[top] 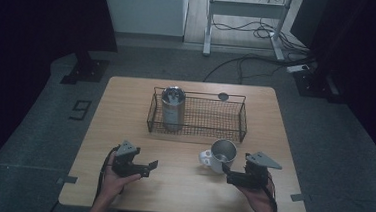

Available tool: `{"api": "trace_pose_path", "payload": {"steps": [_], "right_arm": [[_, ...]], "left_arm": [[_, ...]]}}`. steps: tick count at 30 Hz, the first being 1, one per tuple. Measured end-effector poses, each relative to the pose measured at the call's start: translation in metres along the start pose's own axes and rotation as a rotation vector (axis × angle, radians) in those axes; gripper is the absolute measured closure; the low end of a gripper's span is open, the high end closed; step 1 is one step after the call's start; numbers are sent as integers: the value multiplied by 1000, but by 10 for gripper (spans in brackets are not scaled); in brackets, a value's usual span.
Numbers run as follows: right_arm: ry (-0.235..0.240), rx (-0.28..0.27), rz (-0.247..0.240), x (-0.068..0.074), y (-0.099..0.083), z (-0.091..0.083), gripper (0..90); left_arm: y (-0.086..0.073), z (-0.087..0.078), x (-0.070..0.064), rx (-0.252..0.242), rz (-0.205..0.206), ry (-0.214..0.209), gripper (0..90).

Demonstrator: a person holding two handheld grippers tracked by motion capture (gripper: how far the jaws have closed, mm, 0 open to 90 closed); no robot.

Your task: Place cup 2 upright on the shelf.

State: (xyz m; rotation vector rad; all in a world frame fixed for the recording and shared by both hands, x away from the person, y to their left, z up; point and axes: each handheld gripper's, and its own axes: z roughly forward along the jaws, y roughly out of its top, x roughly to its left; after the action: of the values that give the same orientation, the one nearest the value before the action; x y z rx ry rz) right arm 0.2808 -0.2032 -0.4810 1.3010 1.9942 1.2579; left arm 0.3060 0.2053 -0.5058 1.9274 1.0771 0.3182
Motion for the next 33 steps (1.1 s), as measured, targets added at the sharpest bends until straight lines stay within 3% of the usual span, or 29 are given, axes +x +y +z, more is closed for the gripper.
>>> {"api": "trace_pose_path", "payload": {"steps": [30, 33], "right_arm": [[-19, 86, -39, 10, 7, 54, 0], [-1, 84, -33, 10, 7, 59, 0]], "left_arm": [[0, 1, -4, -23, 3, -13, 71], [-1, 2, -5, -17, 9, -12, 71]]}}
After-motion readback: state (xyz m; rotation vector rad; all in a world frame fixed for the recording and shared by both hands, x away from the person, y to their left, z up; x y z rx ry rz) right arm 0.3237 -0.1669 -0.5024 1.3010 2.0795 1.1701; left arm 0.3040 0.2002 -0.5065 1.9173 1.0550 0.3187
